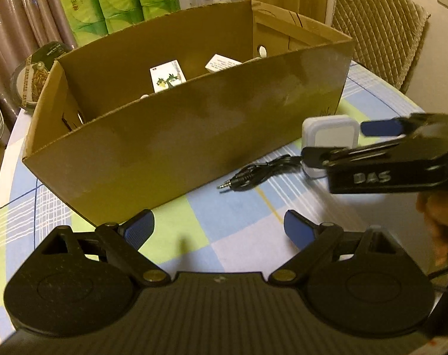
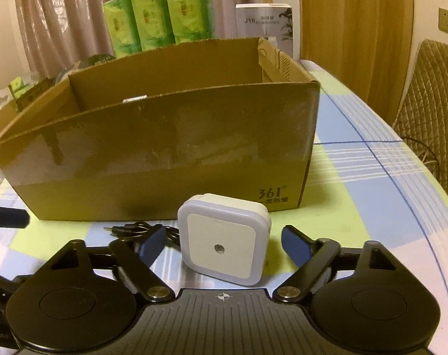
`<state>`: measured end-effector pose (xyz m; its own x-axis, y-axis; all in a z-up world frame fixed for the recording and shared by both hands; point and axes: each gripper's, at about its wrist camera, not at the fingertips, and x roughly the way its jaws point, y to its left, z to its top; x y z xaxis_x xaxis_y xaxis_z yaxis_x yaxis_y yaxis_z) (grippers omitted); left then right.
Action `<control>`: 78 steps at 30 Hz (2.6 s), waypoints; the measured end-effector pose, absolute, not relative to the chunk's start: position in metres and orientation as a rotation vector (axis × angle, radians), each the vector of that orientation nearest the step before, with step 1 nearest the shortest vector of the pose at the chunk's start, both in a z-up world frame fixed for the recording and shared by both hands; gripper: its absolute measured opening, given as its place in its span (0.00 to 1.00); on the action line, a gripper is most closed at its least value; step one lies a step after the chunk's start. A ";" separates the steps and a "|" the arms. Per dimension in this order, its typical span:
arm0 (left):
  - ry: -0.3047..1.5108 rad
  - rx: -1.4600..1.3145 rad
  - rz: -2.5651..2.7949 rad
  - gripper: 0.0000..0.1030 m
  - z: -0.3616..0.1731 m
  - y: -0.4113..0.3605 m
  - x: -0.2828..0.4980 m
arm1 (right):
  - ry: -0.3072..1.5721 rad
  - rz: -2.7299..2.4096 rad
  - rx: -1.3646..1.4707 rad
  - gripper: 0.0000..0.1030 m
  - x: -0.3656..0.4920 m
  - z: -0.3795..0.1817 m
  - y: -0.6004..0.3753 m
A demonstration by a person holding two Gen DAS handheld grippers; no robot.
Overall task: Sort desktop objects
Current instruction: 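Close right tool on white square night light, then lower left tool onto black cable and close it while right tool lifts night light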
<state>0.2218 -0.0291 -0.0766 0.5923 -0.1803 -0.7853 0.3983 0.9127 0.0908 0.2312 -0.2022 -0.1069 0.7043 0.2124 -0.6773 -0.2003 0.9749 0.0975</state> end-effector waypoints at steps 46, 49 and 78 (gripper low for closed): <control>0.848 0.391 -0.604 0.65 -0.119 -0.067 0.263 | 0.834 0.320 0.024 0.61 0.238 -0.091 -0.244; 0.903 0.318 -0.608 0.43 -0.117 -0.064 0.264 | 0.839 0.306 0.039 0.61 0.238 -0.092 -0.249; 0.949 0.306 -0.545 0.15 -0.109 -0.075 0.239 | 0.876 0.427 0.004 0.60 0.217 -0.086 -0.240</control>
<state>0.2394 -0.0749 -0.1095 0.4631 -0.3047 -0.8323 0.5651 0.8249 0.0124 0.2171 -0.2401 -0.0861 0.5616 0.3640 -0.7431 -0.3608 0.9159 0.1759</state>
